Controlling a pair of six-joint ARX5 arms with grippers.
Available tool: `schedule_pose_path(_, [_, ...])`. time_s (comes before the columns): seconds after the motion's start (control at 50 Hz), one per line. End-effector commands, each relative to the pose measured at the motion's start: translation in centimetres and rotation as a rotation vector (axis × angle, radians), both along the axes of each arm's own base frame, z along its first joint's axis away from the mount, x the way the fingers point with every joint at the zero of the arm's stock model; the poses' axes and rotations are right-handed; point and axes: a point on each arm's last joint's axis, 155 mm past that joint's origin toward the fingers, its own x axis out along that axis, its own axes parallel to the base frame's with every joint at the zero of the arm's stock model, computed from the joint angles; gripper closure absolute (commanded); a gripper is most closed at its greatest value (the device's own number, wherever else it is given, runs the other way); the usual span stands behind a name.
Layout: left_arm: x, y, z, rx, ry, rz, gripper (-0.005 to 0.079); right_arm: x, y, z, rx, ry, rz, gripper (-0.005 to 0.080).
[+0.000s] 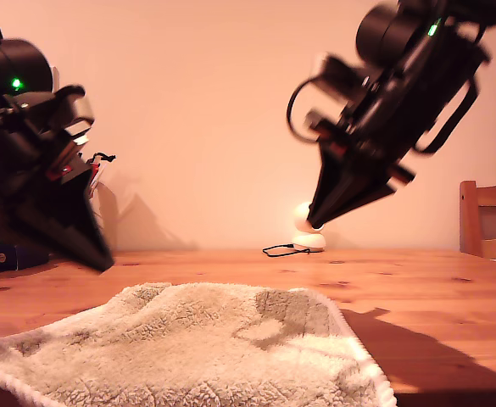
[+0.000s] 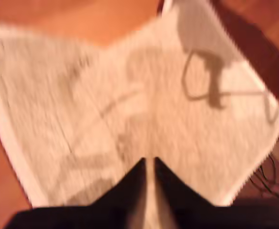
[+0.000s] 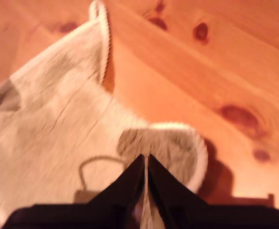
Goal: Fold the tea towel in front of you. After folding it, place it to the left side.
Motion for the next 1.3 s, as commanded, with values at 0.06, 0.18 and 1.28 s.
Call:
schedule_pose_path(0.06, [-0.2, -0.5, -2.3, 0.008, 0.053, -0.001, 0.0766, -0.1, 0.5, -2.5, 0.001, 0.051, 0.013, 0.0763])
schedule_pose_path(0.18, [-0.4, -0.8, -3.2, 0.015, 0.073, -0.012, 0.0766, 0.7, 0.9, -4.0, -0.003, 0.064, 0.013, 0.0763])
schedule_pose_path(1.28, [-4.2, -0.8, -7.7, 0.097, 0.272, -0.052, 0.0766, 4.1, 0.2, -11.4, -0.080, 0.115, -0.019, 0.0763])
